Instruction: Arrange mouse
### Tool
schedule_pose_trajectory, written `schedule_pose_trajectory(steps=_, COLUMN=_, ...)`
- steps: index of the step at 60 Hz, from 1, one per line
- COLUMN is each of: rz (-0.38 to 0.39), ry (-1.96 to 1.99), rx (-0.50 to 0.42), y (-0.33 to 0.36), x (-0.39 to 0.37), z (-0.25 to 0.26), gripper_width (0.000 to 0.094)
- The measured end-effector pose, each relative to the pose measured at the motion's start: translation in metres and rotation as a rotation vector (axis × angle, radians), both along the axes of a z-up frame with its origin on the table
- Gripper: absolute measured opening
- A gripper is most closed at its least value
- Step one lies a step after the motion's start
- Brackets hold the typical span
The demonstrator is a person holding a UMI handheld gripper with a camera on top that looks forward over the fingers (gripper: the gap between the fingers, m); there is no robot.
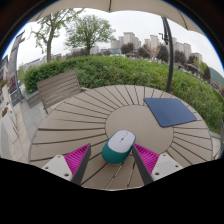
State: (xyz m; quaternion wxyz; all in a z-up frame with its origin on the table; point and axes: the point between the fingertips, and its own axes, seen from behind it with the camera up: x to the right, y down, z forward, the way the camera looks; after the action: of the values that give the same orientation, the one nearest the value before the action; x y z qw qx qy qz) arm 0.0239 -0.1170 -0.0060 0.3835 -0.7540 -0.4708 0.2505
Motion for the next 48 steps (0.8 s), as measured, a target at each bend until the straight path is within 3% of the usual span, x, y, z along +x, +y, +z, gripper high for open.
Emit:
schedule_pose_trajectory(steps=28, rz=0.038, ry=-0.005, rx=-0.058, y=0.011, x=-0.037, z=-0.006, gripper_width=0.0808)
schedule_pose_trajectory(steps=33, rz=0.027, ry=-0.017, rx=-0.03, y=0.016, x=-0.035, z=-0.007, gripper_width=0.0706)
schedule_pose_trajectory(steps=36, rz=0.015, ry=-0.033, rx=0.021, y=0.023, x=-0.033, z=-0.009, gripper_width=0.05)
schedule_pose_trajectory(steps=40, rz=0.033, ry=-0.025, rx=0.001, y=0.021, x=-0.035, z=-0.008, gripper_width=0.0445)
schedule_pose_trajectory(steps=48, rz=0.049, ry=-0.054, rx=-0.069, y=0.021, x=-0.034, z=-0.008, gripper_width=0.0423)
